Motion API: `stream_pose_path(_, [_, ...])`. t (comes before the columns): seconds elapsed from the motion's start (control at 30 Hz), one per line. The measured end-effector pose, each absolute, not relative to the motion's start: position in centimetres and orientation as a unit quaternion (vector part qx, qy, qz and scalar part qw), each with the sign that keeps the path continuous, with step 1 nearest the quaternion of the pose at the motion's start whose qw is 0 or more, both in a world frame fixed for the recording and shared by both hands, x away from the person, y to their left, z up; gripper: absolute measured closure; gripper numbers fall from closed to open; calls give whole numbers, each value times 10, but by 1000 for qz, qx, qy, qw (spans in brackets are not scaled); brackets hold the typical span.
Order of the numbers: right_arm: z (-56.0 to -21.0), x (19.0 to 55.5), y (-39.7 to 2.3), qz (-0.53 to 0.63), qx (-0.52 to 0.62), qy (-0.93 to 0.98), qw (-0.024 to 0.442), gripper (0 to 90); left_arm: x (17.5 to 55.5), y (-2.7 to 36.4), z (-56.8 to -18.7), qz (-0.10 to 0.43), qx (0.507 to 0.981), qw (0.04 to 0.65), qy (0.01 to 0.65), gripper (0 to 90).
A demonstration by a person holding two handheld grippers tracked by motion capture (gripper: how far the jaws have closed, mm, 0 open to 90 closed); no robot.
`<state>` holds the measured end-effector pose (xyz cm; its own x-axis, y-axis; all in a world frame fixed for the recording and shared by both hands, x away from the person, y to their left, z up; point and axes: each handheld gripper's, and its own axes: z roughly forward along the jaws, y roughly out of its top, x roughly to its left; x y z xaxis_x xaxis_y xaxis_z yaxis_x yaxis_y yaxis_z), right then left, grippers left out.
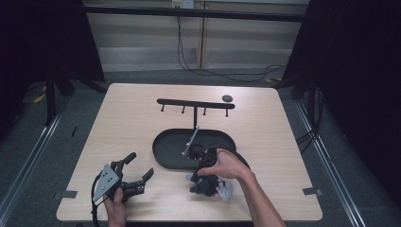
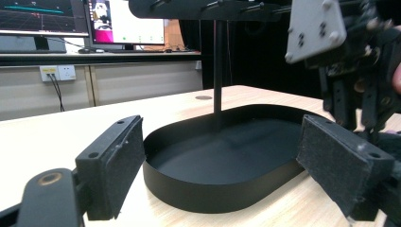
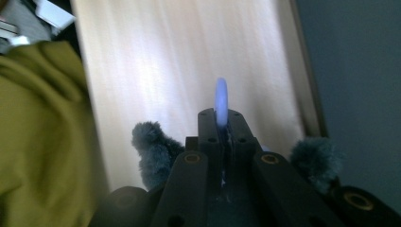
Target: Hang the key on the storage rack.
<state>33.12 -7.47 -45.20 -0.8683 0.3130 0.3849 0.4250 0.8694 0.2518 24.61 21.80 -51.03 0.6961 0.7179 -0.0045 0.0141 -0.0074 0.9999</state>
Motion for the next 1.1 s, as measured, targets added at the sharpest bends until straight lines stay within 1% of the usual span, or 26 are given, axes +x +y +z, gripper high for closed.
stream_pose_path(0.07, [-448, 330, -77, -167, -190, -954, 159, 874, 246, 218, -510, 272, 656, 647, 279, 155])
stream_pose_path(0.27, [-438, 328, -82, -166, -194, -954, 158, 875, 246, 218, -510, 272, 656, 646, 279, 155])
stream_pose_path(0.6, [-415, 326, -91, -173, -183, -958, 141, 875, 246, 218, -510, 272, 656, 647, 279, 155])
stream_pose_path(0.83, [-402, 325, -98, -172, -182, -958, 143, 875, 246, 218, -510, 272, 656, 647, 279, 155])
stream_pose_path(1.1, [-387, 325, -101, -177, -182, -958, 131, 875, 246, 218, -510, 272, 656, 647, 279, 155])
